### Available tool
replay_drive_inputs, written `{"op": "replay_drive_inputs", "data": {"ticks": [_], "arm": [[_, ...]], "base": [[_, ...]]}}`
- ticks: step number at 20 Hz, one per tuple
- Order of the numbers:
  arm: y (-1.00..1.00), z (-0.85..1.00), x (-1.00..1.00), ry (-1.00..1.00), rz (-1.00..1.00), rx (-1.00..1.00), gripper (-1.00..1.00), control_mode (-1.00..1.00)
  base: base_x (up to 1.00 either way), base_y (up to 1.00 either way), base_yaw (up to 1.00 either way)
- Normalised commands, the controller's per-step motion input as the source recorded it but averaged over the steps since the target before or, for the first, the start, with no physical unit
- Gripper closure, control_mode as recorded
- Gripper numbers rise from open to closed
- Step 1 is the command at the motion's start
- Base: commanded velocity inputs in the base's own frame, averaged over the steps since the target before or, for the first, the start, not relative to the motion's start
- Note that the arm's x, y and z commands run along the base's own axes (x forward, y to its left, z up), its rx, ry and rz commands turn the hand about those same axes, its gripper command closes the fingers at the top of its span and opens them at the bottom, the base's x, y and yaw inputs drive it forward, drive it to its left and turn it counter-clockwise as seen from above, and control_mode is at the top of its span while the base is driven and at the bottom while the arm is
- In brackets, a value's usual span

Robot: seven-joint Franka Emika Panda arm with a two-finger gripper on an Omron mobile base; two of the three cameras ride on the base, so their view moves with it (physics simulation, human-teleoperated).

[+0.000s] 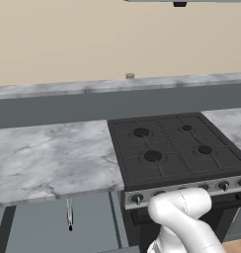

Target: Take the tongs from the drawer on the left and place them on the dining counter next to the tray containing the kebab skewer.

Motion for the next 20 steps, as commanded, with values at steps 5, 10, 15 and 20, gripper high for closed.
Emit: {"op": "replay_drive_inputs", "data": {"ticks": [5,10,15,20], "arm": [[0.0,0.08,-0.04,0.0,0.0,0.01,-1.0,-1.0],[0.0,0.31,-0.05,0.0,0.0,0.03,-1.0,-1.0],[-0.01,0.36,-0.11,0.03,0.0,0.02,-1.0,-1.0],[-0.01,0.28,-0.09,0.1,0.0,0.03,-1.0,-1.0]], "base": [[0.0,0.0,0.0],[0.0,0.0,0.0],[0.0,0.0,0.0],[0.0,0.0,0.0]]}}
